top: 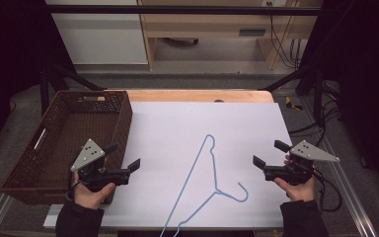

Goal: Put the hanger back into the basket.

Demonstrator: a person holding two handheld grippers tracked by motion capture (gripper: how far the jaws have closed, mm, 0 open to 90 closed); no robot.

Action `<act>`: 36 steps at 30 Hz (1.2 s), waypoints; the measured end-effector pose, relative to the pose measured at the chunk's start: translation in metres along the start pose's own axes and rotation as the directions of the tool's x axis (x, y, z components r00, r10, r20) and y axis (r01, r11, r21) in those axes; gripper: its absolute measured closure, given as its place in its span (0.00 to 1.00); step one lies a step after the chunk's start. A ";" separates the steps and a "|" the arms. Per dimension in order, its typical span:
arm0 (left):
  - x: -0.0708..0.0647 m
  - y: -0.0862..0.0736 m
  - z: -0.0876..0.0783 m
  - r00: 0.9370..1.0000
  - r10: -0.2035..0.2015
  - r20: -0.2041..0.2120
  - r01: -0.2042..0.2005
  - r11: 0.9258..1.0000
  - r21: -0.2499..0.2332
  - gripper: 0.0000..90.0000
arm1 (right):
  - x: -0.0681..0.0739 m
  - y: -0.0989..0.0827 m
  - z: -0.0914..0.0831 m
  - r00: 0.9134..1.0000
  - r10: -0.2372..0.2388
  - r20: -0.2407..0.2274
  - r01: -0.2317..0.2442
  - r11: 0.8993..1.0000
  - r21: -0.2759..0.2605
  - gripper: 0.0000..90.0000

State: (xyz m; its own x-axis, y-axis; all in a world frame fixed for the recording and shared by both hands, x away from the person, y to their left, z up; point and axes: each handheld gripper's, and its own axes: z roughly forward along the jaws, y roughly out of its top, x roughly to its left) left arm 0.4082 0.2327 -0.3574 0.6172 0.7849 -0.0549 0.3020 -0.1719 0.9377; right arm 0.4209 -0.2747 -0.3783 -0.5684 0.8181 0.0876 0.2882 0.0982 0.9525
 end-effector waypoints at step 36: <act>-0.104 -0.027 0.076 0.962 0.118 0.246 -0.188 0.941 0.283 0.16 | 0.005 -0.001 0.003 1.000 0.004 0.000 -0.004 1.000 0.023 0.04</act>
State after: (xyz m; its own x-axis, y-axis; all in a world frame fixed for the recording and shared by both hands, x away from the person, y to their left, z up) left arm 0.3913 0.1108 -0.4031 0.8080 0.5886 -0.0266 0.3737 -0.4771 0.7954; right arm 0.4197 -0.2692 -0.3797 -0.5674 0.8184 0.0911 0.3080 0.1084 0.9452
